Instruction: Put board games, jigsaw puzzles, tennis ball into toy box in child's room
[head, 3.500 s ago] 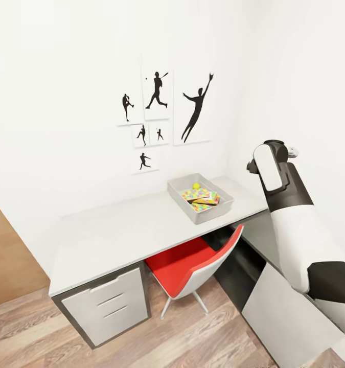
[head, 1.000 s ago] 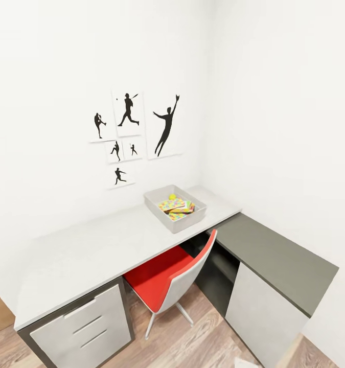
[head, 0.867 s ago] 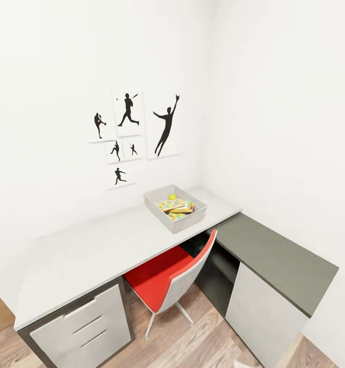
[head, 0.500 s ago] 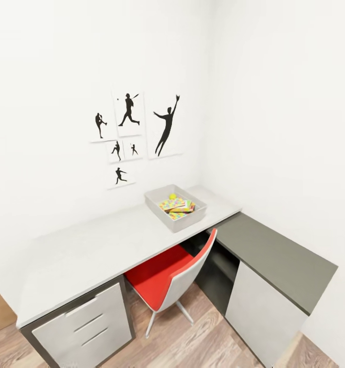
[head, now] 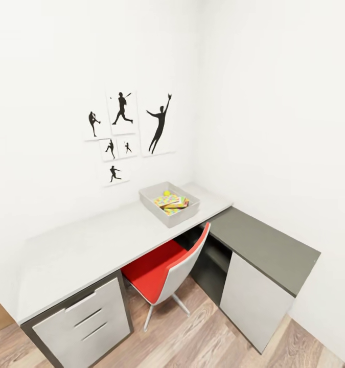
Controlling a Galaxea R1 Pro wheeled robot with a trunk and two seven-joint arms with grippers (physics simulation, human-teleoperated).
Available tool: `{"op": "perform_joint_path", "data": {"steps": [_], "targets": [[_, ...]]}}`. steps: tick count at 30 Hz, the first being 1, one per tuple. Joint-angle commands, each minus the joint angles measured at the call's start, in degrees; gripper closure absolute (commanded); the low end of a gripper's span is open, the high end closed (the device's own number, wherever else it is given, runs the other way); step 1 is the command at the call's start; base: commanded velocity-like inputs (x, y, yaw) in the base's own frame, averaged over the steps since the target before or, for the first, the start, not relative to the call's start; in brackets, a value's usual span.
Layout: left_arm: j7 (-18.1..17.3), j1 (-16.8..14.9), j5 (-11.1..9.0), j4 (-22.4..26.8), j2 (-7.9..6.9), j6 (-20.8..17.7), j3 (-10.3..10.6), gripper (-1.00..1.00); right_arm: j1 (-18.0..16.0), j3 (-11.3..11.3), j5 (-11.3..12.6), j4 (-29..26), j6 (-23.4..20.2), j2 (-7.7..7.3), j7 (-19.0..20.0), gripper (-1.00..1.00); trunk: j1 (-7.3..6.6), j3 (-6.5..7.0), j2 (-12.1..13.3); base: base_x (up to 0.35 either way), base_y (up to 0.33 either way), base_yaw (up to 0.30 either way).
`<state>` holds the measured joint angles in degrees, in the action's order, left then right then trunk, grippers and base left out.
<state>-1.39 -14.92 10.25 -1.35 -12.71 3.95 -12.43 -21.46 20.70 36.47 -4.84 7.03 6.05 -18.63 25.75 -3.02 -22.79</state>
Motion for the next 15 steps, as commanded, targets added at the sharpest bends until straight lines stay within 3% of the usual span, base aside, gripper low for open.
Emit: {"op": "perform_joint_path", "data": {"steps": [1,9,15], "targets": [[-0.12,-0.06,0.55,-0.14,-0.04,0.36,-0.49,-1.0,0.04,0.48,0.59,0.03,0.26,0.02,-0.18,-1.0,0.03,-0.17,-0.13,-0.008,0.005,-0.236],[-0.14,-0.03,0.5,-0.14,0.01,0.52,-0.51,-1.0,0.76,0.43,0.54,0.01,0.42,0.02,-0.18,-1.0,0.03,-0.15,-0.13,-0.015,0.001,-0.234],[-0.14,-0.03,0.26,-0.14,0.21,0.53,-0.83,-1.0,0.8,0.44,0.64,0.01,0.44,0.02,-0.18,-1.0,0.03,-0.11,-0.13,-0.007,0.0,-0.048]]}}
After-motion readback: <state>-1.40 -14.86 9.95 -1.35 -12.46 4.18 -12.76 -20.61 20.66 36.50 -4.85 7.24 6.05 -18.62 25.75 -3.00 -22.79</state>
